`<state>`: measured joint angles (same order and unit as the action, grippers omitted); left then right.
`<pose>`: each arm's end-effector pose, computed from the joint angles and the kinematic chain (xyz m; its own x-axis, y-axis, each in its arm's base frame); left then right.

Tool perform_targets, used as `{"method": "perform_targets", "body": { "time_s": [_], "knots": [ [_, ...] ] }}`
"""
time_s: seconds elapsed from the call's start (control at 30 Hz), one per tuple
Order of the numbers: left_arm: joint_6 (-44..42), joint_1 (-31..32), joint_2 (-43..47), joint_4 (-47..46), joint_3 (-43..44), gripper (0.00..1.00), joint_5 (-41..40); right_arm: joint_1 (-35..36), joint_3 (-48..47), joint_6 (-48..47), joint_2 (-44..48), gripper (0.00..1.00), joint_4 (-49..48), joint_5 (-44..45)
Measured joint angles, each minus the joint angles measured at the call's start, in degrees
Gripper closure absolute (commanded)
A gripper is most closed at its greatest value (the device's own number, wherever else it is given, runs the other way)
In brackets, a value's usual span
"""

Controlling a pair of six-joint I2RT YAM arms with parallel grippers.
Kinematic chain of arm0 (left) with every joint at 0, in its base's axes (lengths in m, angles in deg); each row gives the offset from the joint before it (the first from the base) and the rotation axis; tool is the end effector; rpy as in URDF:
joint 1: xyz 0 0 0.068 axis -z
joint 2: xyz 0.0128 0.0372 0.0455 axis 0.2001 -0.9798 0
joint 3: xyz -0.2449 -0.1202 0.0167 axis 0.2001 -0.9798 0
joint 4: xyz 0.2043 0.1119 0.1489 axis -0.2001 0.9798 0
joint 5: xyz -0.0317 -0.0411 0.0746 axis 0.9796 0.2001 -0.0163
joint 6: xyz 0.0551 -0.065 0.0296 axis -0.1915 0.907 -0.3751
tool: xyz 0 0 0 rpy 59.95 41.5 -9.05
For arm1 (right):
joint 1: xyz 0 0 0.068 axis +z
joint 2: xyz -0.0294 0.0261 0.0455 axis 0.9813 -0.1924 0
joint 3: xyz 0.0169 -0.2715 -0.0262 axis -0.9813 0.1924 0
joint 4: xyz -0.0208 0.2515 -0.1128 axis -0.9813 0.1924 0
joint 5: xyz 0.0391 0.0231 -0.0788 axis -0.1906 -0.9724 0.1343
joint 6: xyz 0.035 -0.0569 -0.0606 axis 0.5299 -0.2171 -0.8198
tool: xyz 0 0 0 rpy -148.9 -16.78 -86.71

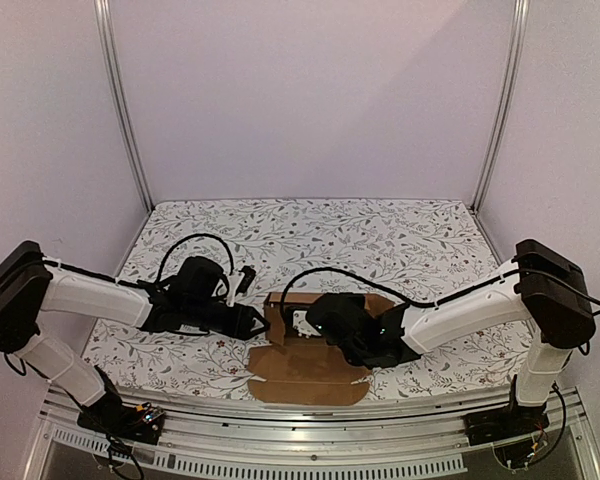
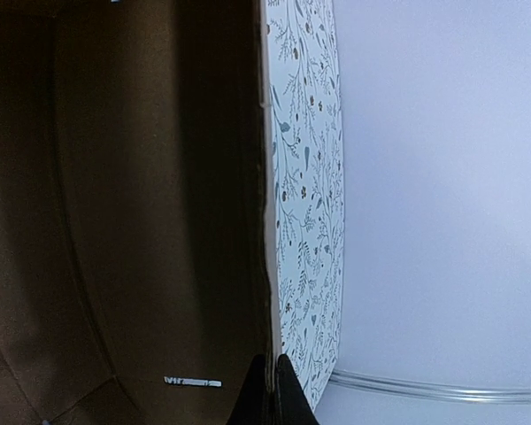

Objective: Fold the paper box

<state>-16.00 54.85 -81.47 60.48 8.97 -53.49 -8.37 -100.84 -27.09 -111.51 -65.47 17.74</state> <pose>0.2160 -0.2313 0.1041 -0.8239 0.1394 -0.5493 0.4563 0.7379 -0.4972 0.1933 0.3563 0.1279 0.1058 -0.9818 -0.1576 -0.4382 0.0963 -0.8937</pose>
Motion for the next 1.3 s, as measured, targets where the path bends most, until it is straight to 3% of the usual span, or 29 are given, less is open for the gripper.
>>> {"method": "perform_targets", "body": {
  "time_s": [0.33, 0.93, 1.3],
  "knots": [
    [-0.9, 2.1, -2.8, 0.5, 3.0, 0.49, -2.4, 0.2, 0.0, 0.4, 0.0, 1.0, 0.0, 0.4],
    [-1.1, 7.7, -3.0, 5.6, 6.1, 0.41, -16.0, 1.2, 0.0, 1.1, -0.8, 1.0, 0.2, 3.3],
    [-1.0, 9.7, -2.6, 6.6, 6.5, 0.39, -19.9, 1.5, -0.1, 1.6, -0.8, 1.0, 0.7, 3.8]
  ]
}}
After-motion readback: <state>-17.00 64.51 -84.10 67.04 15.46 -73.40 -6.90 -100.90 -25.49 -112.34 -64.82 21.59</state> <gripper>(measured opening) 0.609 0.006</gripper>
